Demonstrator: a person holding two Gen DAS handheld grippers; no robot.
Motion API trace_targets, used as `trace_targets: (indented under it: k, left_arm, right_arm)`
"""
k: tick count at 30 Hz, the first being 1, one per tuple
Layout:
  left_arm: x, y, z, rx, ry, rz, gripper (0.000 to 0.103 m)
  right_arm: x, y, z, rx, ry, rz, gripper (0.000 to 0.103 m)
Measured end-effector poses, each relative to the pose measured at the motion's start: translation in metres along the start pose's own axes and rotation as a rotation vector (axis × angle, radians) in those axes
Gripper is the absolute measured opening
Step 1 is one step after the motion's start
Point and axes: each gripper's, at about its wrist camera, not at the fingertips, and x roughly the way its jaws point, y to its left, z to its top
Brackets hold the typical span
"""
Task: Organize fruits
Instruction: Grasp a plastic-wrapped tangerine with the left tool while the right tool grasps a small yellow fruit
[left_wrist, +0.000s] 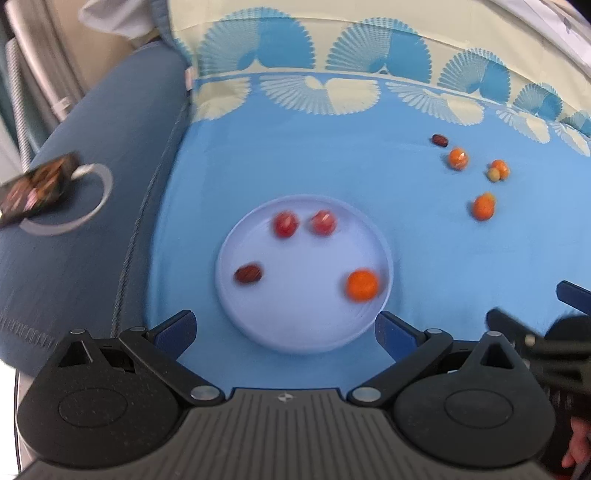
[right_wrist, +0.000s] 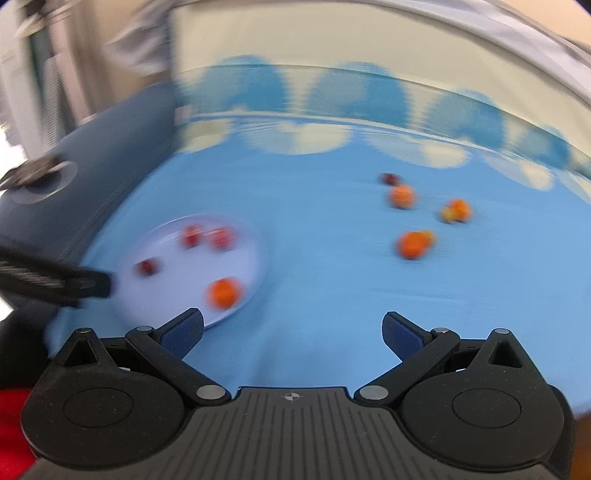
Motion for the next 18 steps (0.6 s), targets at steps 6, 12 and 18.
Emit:
trace_targets:
  k: [6,12,18]
  left_arm:
    - [0.032,-0.049,0.059,0.086,-0.007,-0.045,0.103]
    - [0.08,-0.112,0.123,0.168,-0.041,-0.101,0.103]
    - [0.144,-0.175,0.181,0.216,-0.031,-0.185,0.103]
  right_arm:
    - [0.057,-0.079,0.025,0.192,-0.019,-0.176,0.102]
    - [0.133,-0.137,0.052,0.281,0.003,-0.233,0.087]
    - [0.196,-0.156,0.067,0.342,0.053,-0.211,0.071]
